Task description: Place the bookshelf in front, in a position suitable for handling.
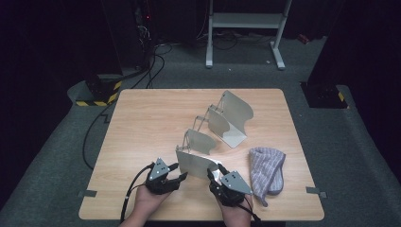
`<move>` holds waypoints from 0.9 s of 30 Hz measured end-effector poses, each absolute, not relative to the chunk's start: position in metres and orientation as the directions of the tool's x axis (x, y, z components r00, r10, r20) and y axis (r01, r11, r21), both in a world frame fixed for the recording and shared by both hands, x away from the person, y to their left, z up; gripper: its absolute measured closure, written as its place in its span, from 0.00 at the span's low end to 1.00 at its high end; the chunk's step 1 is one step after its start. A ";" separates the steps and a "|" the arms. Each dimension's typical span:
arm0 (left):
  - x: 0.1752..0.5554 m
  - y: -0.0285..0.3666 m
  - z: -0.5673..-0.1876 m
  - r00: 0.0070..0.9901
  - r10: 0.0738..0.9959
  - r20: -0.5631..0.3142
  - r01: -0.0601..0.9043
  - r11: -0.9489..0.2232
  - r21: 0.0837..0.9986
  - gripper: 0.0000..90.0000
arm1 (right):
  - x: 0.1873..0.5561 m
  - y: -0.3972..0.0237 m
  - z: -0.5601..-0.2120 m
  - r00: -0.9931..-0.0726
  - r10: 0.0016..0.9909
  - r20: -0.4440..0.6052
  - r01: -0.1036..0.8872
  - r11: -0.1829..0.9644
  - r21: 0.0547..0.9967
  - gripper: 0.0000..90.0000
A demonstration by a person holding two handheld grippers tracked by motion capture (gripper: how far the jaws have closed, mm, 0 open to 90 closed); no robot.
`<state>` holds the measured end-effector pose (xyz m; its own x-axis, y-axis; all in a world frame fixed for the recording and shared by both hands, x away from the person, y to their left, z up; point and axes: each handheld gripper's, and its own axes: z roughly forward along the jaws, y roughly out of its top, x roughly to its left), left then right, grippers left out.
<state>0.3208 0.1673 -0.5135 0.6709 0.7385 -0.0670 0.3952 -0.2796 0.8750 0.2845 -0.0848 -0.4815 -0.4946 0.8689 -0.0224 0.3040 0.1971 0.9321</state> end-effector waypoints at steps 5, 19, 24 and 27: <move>0.320 0.162 -0.513 0.674 0.736 -0.067 0.388 -0.275 0.880 0.52 | 0.286 -0.079 -0.483 -0.497 0.867 -0.034 0.307 0.213 0.928 0.63; 0.320 0.160 -0.514 0.668 0.743 -0.053 0.395 -0.292 0.871 0.57 | 0.292 -0.045 -0.501 -0.641 0.765 -0.061 0.279 0.306 0.910 0.91; 0.319 0.166 -0.513 0.666 0.745 -0.040 0.385 -0.298 0.873 0.60 | 0.291 -0.039 -0.500 -0.638 0.766 -0.076 0.270 0.315 0.910 0.85; 0.321 0.170 -0.516 0.651 0.757 -0.050 0.401 -0.287 0.870 0.58 | 0.291 -0.051 -0.492 -0.626 0.779 -0.039 0.285 0.276 0.918 0.69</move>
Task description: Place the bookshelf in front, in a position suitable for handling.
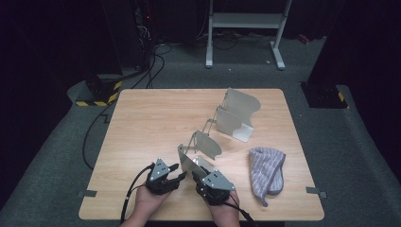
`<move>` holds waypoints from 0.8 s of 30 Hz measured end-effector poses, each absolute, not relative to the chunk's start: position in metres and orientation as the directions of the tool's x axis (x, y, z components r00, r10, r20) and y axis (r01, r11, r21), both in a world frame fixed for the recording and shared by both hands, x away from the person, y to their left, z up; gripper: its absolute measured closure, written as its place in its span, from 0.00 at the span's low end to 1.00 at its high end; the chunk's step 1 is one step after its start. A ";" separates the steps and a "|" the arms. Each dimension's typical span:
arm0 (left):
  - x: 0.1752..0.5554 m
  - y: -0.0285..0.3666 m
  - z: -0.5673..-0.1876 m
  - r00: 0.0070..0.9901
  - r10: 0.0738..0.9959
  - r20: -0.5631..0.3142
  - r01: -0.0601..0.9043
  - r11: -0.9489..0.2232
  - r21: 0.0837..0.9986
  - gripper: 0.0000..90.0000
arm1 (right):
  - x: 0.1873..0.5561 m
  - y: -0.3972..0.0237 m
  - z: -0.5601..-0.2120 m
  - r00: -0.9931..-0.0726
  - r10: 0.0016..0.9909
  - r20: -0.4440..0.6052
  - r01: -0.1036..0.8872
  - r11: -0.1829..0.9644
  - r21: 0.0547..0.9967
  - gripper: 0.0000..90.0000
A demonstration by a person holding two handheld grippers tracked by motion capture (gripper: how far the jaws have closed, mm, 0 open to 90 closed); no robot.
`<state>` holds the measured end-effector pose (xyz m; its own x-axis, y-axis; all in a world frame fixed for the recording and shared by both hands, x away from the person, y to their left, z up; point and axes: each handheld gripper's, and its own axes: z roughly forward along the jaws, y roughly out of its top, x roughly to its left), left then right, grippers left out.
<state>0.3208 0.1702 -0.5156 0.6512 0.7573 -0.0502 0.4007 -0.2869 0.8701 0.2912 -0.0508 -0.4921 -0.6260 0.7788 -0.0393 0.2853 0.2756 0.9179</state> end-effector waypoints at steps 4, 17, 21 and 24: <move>0.321 0.173 -0.515 0.645 0.763 -0.047 0.402 -0.285 0.870 0.58 | 0.285 -0.061 -0.486 -0.620 0.783 -0.044 0.266 0.262 0.928 0.64; 0.321 0.179 -0.517 0.623 0.781 -0.051 0.414 -0.274 0.868 0.58 | 0.280 -0.085 -0.466 -0.578 0.815 -0.033 0.217 0.193 0.957 0.62; 0.321 0.181 -0.517 0.621 0.782 -0.050 0.411 -0.271 0.870 0.58 | 0.287 -0.099 -0.465 -0.527 0.850 -0.014 0.238 0.163 0.957 0.62; 0.321 0.181 -0.517 0.621 0.782 -0.056 0.410 -0.263 0.873 0.57 | 0.292 -0.106 -0.466 -0.499 0.866 0.005 0.253 0.140 0.957 0.62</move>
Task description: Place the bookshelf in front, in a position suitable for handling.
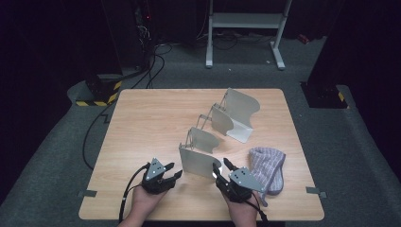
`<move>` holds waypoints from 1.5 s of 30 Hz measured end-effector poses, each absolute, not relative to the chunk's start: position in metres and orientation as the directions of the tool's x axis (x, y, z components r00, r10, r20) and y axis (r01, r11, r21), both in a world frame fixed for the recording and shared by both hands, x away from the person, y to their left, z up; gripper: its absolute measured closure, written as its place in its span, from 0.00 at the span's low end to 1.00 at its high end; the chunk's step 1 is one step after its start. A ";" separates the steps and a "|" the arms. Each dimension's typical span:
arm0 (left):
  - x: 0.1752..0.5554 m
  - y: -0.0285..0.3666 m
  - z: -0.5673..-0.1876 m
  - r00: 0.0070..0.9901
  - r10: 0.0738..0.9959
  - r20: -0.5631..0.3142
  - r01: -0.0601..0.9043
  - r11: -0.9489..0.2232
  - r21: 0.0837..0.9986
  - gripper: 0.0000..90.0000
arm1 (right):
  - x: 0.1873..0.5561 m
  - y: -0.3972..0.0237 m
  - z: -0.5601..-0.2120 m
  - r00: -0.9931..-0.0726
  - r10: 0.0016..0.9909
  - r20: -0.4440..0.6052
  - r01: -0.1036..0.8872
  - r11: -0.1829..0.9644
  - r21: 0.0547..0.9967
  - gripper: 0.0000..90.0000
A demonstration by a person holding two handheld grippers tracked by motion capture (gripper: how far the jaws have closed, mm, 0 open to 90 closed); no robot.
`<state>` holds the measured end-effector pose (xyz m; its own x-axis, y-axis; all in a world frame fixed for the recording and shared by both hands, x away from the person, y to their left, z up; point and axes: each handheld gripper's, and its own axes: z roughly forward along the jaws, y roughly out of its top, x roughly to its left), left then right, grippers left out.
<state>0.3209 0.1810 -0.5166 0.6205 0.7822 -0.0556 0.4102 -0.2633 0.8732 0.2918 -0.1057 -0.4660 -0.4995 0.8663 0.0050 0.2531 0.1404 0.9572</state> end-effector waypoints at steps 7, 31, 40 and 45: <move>0.320 0.185 -0.511 0.610 0.790 -0.058 0.394 -0.240 0.887 0.57 | 0.295 -0.107 -0.462 -0.465 0.885 -0.012 0.228 0.133 0.964 0.66; 0.318 0.229 -0.512 0.530 0.845 -0.078 0.429 -0.187 0.884 0.59 | 0.307 -0.071 -0.410 -0.540 0.841 -0.048 0.151 0.152 0.977 0.62; 0.305 0.249 -0.512 0.497 0.865 -0.073 0.436 -0.176 0.883 0.59 | 0.328 -0.024 -0.409 -0.601 0.795 -0.081 0.157 0.217 0.963 0.65; 0.302 0.259 -0.515 0.474 0.876 -0.093 0.461 -0.157 0.873 0.59 | 0.334 -0.019 -0.413 -0.600 0.796 -0.076 0.173 0.222 0.960 0.65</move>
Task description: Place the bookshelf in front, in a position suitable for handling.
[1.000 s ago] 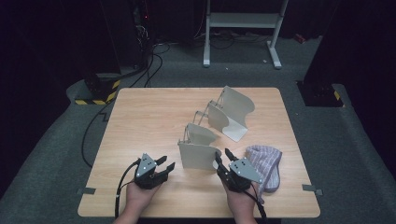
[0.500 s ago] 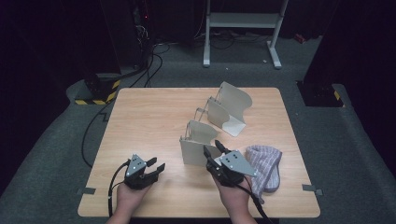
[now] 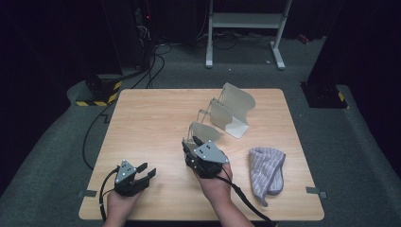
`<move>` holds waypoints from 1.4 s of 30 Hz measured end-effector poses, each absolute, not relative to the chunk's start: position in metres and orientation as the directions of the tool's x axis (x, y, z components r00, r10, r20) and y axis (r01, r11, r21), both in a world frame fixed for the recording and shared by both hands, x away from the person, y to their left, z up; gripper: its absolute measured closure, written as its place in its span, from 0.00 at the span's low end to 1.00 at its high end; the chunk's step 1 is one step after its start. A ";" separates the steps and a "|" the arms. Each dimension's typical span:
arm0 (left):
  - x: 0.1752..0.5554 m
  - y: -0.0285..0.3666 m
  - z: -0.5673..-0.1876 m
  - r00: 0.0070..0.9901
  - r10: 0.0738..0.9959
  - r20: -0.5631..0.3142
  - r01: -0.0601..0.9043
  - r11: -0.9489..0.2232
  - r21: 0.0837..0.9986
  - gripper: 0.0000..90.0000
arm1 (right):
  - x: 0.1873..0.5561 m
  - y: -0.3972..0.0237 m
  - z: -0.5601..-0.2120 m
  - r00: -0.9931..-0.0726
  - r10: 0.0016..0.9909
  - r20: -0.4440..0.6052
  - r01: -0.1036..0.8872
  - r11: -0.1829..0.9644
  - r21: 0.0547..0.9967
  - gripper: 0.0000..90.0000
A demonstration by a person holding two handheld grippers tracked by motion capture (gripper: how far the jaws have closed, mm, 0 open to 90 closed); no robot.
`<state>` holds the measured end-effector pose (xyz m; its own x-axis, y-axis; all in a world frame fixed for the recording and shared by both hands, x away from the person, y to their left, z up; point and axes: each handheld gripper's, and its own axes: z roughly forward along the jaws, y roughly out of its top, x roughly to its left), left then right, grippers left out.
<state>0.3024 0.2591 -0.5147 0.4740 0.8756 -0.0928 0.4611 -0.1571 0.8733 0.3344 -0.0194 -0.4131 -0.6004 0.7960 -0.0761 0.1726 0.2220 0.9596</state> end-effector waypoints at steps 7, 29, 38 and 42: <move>0.298 0.259 -0.513 0.476 0.873 -0.103 0.458 -0.147 0.877 0.59 | 0.348 -0.001 -0.410 -0.613 0.785 -0.087 0.193 0.256 0.947 0.68; 0.299 0.258 -0.513 0.488 0.867 -0.106 0.456 -0.150 0.877 0.59 | 0.352 0.015 -0.412 -0.628 0.763 -0.153 0.196 0.345 0.918 0.86; 0.299 0.258 -0.513 0.488 0.867 -0.104 0.456 -0.151 0.877 0.59 | 0.336 0.024 -0.414 -0.692 0.705 -0.154 0.152 0.350 0.924 0.87; 0.299 0.257 -0.513 0.487 0.867 -0.103 0.457 -0.152 0.877 0.59 | 0.324 0.034 -0.416 -0.738 0.655 -0.163 0.111 0.356 0.928 0.87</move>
